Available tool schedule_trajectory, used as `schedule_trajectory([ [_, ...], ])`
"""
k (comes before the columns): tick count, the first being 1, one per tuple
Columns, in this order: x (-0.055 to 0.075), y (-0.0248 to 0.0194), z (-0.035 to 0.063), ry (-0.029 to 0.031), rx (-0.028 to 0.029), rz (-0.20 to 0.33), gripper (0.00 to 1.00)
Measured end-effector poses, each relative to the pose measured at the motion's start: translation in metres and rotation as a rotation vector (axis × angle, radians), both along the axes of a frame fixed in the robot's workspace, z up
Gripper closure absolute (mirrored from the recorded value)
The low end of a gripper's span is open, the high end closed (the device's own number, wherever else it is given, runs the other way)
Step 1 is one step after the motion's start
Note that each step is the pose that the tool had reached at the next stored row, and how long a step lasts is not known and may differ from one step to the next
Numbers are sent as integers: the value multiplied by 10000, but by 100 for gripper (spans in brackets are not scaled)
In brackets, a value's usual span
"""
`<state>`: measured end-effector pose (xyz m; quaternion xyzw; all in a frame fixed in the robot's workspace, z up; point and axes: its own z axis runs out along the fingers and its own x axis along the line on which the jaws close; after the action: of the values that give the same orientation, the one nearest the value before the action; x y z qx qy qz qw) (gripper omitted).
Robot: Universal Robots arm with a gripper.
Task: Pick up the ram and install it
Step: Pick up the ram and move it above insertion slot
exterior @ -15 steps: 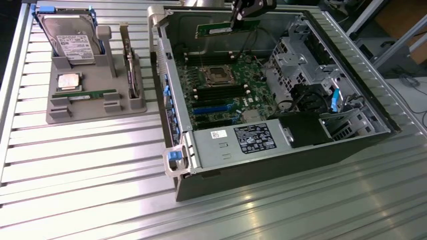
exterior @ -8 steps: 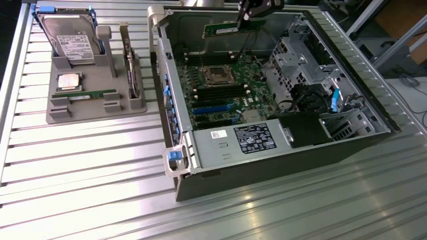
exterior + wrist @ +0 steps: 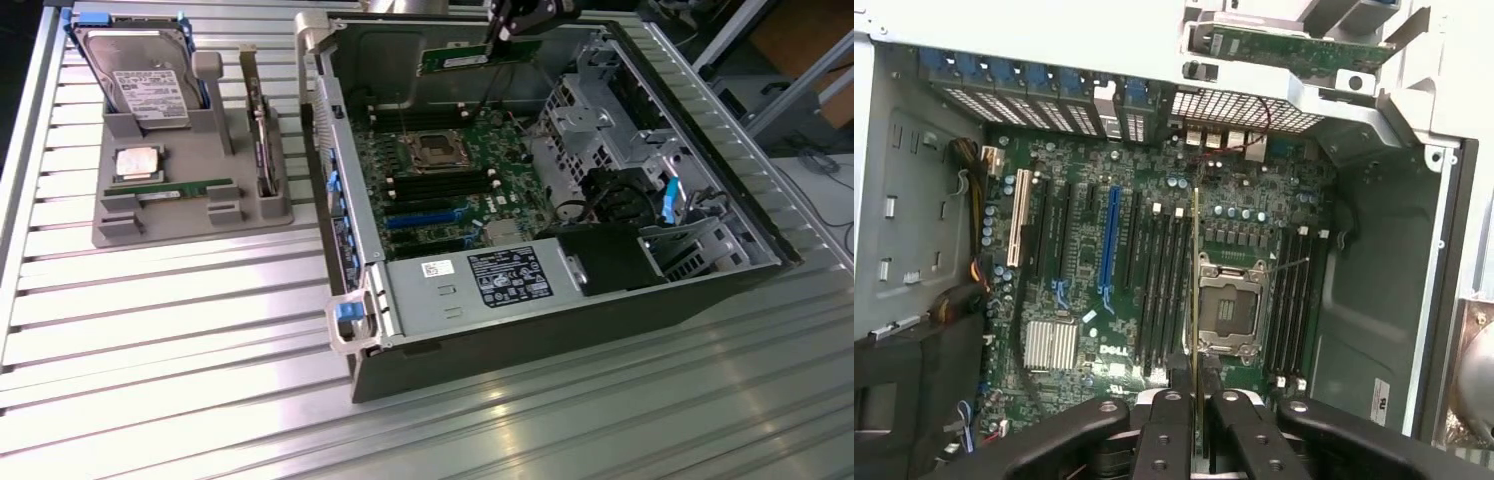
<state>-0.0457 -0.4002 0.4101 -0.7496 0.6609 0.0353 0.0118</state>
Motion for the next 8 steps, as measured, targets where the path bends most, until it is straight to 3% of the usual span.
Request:
schedule_trajectory([
  [8, 163, 0, 0, -1, 0, 0, 86],
])
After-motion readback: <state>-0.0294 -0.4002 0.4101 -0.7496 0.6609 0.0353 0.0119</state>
